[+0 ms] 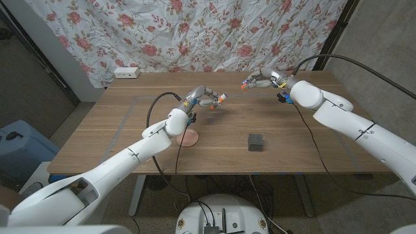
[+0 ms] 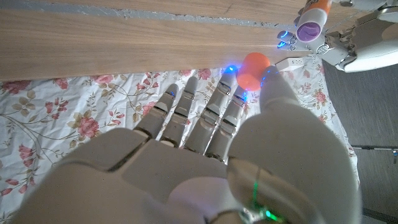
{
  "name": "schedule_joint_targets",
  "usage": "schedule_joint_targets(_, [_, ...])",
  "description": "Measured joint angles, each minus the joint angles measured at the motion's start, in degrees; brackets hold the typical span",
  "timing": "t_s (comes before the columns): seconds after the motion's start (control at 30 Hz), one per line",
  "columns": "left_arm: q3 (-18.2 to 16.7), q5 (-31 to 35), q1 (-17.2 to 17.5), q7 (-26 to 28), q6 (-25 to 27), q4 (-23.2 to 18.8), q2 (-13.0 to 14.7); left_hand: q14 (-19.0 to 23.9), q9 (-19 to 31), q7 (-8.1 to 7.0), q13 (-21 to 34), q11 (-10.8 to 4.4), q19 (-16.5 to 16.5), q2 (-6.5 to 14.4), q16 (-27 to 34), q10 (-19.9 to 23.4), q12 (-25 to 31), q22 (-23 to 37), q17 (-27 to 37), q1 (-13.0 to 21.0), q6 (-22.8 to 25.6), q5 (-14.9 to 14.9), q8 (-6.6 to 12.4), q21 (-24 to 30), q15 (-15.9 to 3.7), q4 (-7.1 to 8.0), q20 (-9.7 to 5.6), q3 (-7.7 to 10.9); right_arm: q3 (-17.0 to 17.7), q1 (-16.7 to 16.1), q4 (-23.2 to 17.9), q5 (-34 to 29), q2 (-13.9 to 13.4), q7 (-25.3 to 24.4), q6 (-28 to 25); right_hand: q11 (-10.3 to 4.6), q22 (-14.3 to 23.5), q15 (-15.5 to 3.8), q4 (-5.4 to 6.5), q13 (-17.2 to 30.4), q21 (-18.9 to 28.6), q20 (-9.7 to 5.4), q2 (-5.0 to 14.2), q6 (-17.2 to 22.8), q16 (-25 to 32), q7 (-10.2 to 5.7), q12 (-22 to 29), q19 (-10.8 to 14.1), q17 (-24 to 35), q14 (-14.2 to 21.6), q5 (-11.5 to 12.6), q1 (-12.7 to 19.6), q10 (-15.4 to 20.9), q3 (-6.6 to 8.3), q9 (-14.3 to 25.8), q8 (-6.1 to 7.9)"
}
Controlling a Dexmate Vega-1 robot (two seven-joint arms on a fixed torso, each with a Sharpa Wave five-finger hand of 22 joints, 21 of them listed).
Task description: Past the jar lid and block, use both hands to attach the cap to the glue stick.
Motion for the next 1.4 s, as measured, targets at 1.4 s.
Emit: schedule_joint_targets(1.4, [0.82,1.29,-1.6,-0.78,-1.31,1.62,-1.17,0.0,0.0,0.02,-0.03,-0.03,0.0,0.0,0.0,0.03,0.13,0.13,-0.01,0.0,-0.02,0.05,0.13,0.0,0.0,-0.2,0.0,-0.21,-3.41,1.43,-3.74,-4.13,2.02,0.21,-3.38,0.0,0.0,0.32,0.24,0.27,0.0,0.51,0.76,-0.2,0.42,0.2,0.02,-0.51,0.15,-0.3,0.0,-0.76,-0.61,-0.7,-0.3,-0.67])
